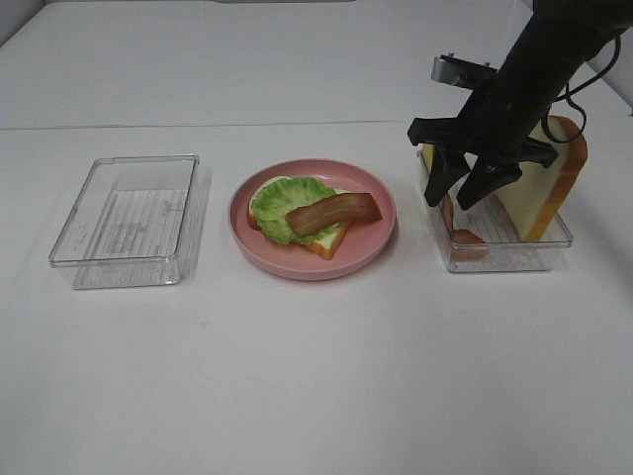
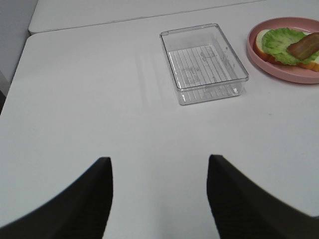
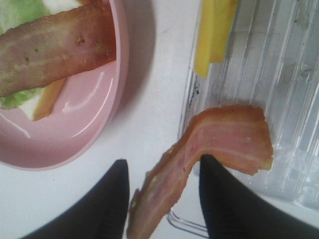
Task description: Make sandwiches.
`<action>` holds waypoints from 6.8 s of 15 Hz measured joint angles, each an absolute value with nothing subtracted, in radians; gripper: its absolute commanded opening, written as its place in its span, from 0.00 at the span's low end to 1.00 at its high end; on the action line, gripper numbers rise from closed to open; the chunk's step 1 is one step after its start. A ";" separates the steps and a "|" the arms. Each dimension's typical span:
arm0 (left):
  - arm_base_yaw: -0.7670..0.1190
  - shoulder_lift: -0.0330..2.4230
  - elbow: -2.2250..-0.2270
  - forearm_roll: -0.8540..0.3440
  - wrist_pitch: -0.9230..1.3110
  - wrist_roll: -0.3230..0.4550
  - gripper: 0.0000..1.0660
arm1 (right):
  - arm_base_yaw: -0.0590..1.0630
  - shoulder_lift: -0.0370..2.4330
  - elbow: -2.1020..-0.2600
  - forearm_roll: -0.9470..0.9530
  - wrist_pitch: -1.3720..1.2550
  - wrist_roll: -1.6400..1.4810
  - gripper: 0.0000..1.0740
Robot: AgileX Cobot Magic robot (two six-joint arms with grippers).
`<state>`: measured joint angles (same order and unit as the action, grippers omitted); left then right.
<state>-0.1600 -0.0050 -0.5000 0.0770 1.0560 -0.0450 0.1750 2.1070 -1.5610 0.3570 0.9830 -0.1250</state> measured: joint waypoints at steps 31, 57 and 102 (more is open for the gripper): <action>-0.160 -0.005 -0.500 0.077 1.056 -0.045 0.52 | 0.453 2.199 -1.628 1.043 0.648 -0.293 0.00; -0.160 -0.005 -0.500 0.077 1.056 -0.045 0.52 | 0.376 2.160 -2.007 0.060 1.208 0.138 0.57; -0.160 -0.005 -0.500 0.077 1.056 -0.045 0.52 | 0.493 2.290 -2.015 0.562 1.069 -0.055 0.00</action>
